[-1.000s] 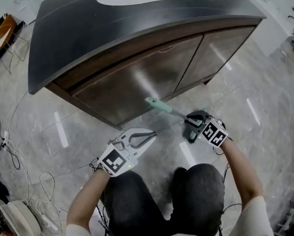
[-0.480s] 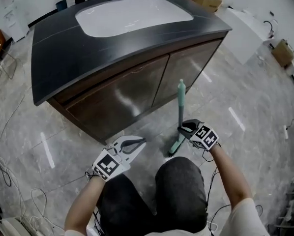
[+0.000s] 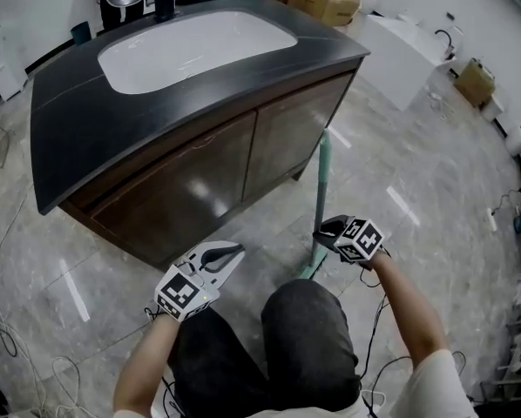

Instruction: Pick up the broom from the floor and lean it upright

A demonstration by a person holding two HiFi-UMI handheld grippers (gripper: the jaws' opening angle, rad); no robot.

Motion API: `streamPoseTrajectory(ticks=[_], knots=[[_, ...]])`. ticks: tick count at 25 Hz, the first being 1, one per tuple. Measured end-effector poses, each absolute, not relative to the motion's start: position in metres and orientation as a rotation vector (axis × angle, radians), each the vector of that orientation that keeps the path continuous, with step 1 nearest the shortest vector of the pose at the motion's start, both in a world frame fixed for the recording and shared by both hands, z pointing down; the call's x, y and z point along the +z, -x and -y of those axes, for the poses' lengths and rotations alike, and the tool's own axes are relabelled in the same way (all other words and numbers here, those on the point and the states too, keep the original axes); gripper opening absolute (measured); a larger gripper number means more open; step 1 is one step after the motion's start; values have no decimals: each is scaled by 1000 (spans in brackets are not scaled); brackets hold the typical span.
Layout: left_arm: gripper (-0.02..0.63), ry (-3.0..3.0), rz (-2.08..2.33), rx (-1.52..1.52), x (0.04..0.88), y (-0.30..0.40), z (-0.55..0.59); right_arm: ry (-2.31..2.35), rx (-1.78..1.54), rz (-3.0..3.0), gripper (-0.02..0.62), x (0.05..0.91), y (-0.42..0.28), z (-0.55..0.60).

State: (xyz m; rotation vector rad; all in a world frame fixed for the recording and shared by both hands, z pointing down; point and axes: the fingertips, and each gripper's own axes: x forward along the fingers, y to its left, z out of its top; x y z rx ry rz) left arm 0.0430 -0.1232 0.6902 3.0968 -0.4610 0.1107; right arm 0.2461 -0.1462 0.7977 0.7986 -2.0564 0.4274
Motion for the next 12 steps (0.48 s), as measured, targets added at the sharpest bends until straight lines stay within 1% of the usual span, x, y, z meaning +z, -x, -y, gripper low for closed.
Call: streamPoseTrajectory(ticks=[6,12], knots=[[14,-3067,439,107,694,-58,129,-767,564,2009,77,809,-260,144],[14,-3048,451,120,713,-65,135,-754,591,2009,77,844,-246,162]])
